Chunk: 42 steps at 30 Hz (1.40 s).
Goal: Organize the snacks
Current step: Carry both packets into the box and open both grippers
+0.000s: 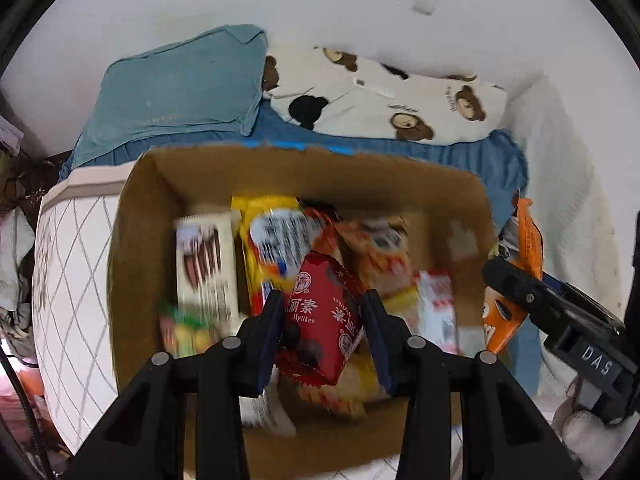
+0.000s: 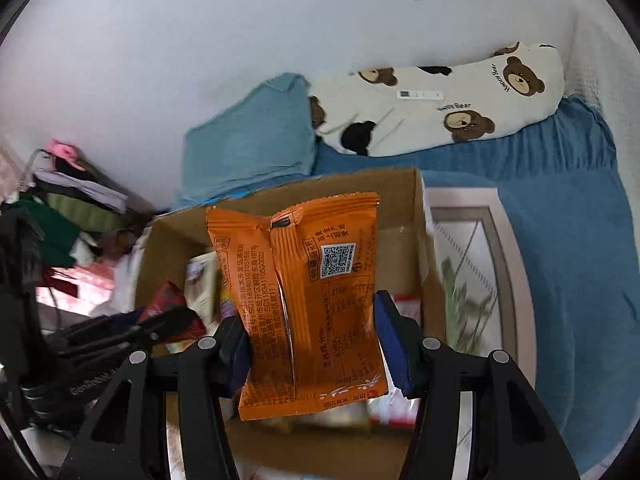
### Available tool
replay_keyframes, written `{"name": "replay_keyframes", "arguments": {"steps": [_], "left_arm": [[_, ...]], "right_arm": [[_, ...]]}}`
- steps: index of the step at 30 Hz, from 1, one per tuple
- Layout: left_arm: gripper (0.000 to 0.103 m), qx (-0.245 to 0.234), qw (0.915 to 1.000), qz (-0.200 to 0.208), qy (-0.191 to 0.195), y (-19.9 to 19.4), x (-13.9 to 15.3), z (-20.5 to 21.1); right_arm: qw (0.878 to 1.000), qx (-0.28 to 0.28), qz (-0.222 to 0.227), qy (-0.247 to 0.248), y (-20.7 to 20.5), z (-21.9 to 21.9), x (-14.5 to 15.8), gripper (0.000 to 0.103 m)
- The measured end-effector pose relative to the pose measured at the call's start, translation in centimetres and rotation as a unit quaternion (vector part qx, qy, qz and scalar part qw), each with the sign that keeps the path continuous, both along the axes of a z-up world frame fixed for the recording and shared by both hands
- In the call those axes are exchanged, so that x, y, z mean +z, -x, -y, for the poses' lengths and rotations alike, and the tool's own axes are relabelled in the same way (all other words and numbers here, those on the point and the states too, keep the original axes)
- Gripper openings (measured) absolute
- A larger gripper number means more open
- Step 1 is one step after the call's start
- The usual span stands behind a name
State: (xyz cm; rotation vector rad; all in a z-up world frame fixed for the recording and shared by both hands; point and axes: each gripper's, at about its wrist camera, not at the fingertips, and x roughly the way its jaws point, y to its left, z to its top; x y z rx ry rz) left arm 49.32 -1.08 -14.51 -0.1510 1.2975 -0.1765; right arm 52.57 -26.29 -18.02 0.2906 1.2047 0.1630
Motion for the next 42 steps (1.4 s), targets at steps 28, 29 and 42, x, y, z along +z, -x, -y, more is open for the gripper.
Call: {"name": "replay_keyframes", "arguments": {"steps": [28, 29, 42], "left_arm": [[0.09, 0.013, 0.9967, -0.042, -0.068, -3.1, -3.8, -0.7], [0.09, 0.015, 0.9969, -0.039, -0.066, -2.8, -3.6, -0.8], [0.09, 0.032, 0.9939, 0.057, -0.089, 4.3, 1.5, -1.6]], "right_arm": [[0.989, 0.018, -0.068, 0.131, -4.6, -2.6, -5.5, 0.098], [0.989, 0.017, -0.066, 0.13, -4.3, -2.6, -5.4, 0.098], [0.991, 0.021, 0.005, 0.13, 2.2, -3.5, -1.4, 0.098]]}}
